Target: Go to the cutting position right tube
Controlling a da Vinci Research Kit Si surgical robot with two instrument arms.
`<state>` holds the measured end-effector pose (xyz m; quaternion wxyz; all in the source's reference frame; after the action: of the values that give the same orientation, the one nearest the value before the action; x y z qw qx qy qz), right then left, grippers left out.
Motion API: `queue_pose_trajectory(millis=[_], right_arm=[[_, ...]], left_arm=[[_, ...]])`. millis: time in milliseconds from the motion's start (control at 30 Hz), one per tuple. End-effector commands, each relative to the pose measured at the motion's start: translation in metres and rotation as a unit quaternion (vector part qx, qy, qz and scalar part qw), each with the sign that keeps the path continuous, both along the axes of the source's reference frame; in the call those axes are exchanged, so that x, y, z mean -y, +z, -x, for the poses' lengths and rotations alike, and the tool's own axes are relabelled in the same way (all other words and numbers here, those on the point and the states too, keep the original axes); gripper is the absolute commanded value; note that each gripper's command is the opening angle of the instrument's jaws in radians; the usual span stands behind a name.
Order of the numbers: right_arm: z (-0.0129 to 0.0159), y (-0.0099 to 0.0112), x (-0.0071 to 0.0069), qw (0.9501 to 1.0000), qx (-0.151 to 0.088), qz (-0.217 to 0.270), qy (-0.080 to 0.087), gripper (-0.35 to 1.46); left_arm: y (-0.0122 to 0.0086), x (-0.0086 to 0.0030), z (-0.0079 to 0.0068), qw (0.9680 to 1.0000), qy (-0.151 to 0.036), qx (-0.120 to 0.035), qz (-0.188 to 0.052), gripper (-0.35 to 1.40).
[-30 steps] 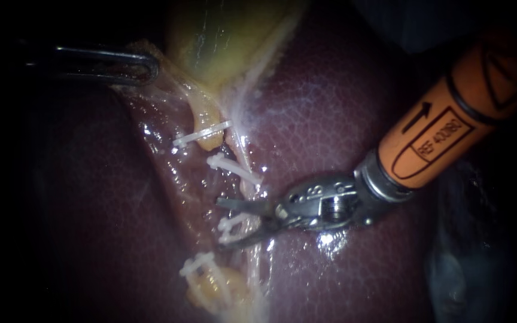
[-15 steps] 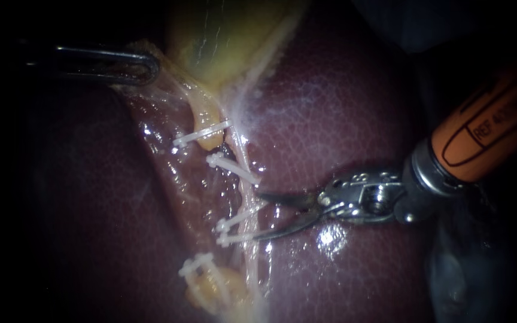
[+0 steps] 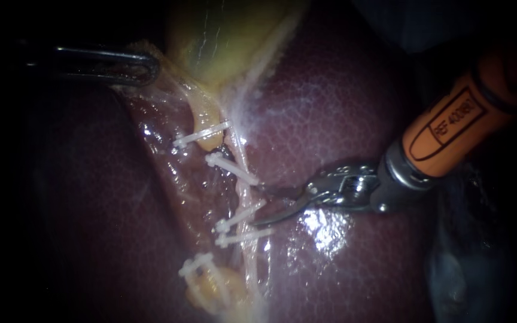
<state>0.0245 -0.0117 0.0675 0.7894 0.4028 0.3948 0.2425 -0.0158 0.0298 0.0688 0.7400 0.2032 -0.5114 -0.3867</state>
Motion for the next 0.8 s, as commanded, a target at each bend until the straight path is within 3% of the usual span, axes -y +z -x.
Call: queue_pose_trajectory(millis=[33,267,533,700,800], right_arm=[[-0.0003,0.0002,-0.0001,1.0000,-0.009,-0.001,0.002,1.07],[-0.0029,0.0021,-0.0002,0.9976,-0.068,-0.013,0.005,1.08],[-0.0051,0.0026,-0.0007,0.9878,-0.128,-0.079,0.040,1.12],[-0.0060,0.0024,-0.0006,0.9824,-0.143,-0.110,0.049,1.13],[-0.0060,0.0021,-0.0006,0.9811,-0.137,-0.126,0.052,1.13]], left_arm=[[0.0000,0.0000,0.0000,1.0000,0.000,0.000,0.000,-0.35],[0.0000,0.0000,0.0000,1.0000,0.000,0.000,0.000,-0.35],[0.0000,0.0000,0.0000,1.0000,0.000,0.000,0.000,-0.35],[0.0000,0.0000,0.0001,1.0000,0.000,0.000,0.000,-0.35],[0.0000,0.0000,0.0001,1.0000,0.000,0.000,0.000,-0.35]])
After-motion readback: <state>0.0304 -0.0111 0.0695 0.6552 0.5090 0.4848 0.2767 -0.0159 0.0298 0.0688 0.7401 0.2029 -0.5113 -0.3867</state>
